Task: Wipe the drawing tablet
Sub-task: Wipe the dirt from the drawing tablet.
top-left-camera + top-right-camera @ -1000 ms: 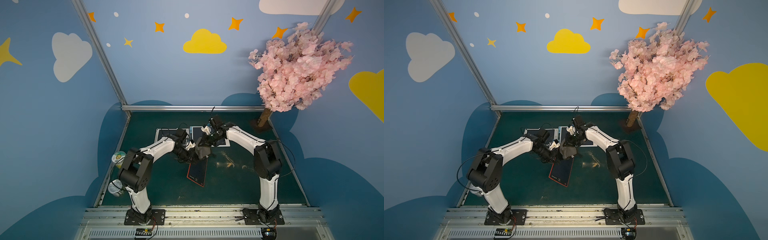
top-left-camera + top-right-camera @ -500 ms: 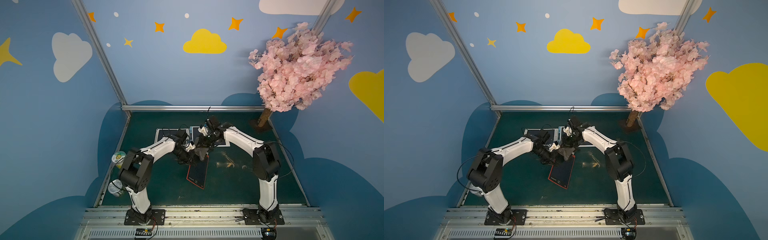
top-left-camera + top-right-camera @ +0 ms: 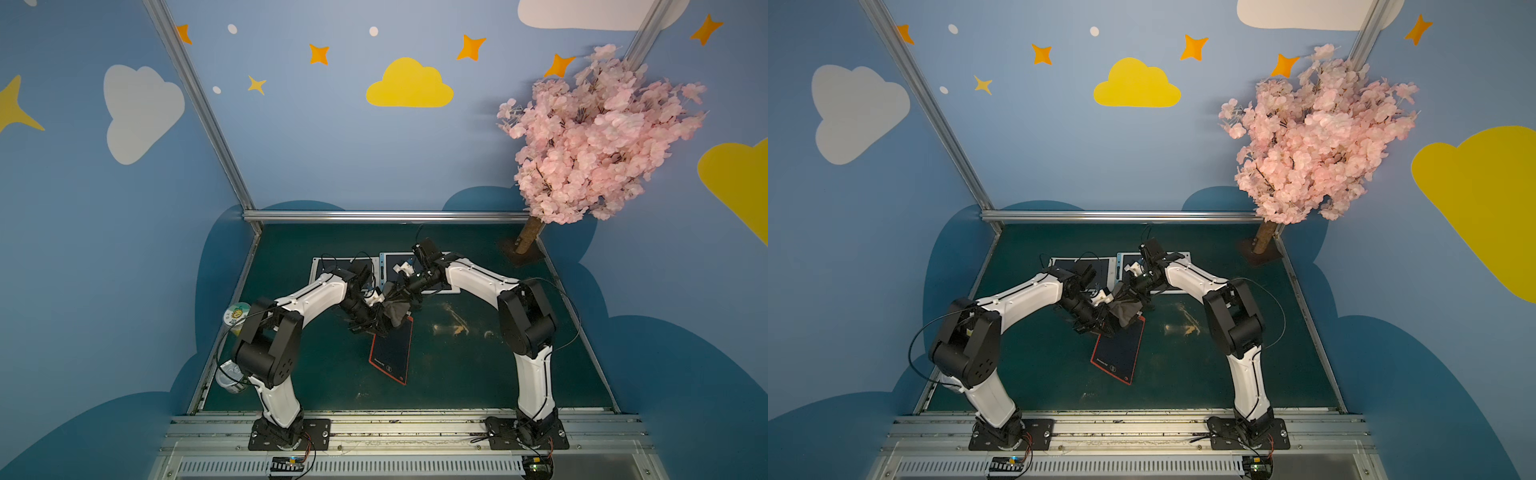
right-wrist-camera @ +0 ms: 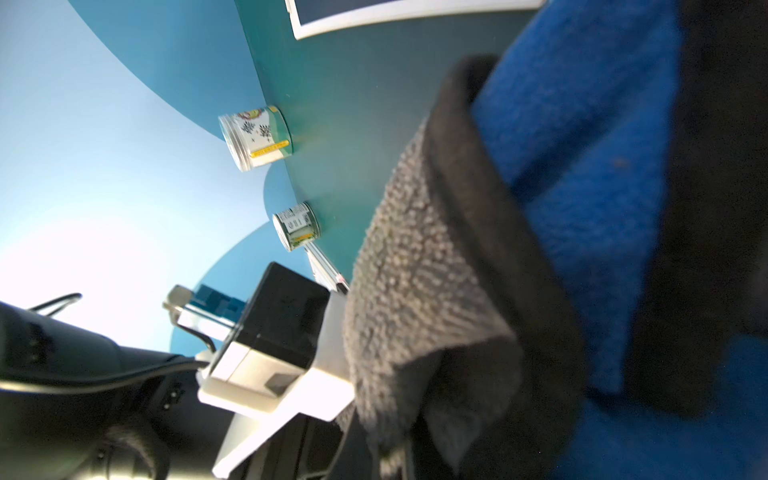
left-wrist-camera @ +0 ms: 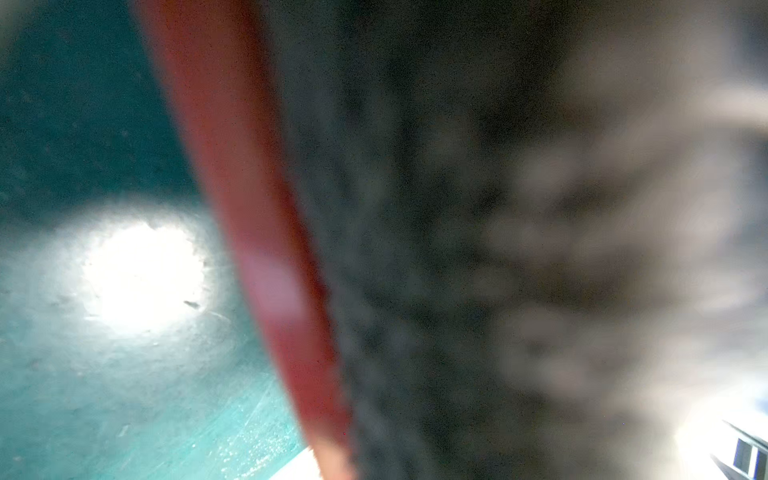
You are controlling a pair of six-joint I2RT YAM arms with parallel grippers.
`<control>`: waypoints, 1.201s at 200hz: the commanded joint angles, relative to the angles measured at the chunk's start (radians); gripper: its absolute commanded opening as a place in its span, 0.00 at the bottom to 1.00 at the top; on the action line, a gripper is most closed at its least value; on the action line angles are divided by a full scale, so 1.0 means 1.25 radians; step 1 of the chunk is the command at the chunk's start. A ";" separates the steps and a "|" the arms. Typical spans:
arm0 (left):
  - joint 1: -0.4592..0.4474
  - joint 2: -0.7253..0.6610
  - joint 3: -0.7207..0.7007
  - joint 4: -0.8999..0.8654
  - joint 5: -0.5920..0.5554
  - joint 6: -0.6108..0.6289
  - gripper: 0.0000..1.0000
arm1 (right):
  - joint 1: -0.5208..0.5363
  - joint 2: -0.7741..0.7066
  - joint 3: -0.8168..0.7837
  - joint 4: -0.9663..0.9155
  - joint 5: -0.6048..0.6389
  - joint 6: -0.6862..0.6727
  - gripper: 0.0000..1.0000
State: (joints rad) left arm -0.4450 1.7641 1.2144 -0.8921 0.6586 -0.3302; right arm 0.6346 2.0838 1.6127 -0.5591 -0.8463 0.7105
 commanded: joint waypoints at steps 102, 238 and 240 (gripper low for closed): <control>-0.017 -0.011 0.012 0.106 -0.009 0.093 0.03 | -0.030 -0.021 -0.218 -0.273 0.028 -0.327 0.00; -0.011 -0.032 0.007 0.135 0.004 0.065 0.03 | 0.008 -0.035 -0.029 -0.259 0.107 -0.246 0.00; -0.011 -0.033 0.006 0.135 0.004 0.066 0.03 | 0.006 -0.032 -0.022 -0.267 0.119 -0.251 0.00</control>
State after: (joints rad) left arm -0.4450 1.7630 1.2152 -0.7391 0.6197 -0.2623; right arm 0.6872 2.0171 1.5616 -0.9466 -0.8238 0.3813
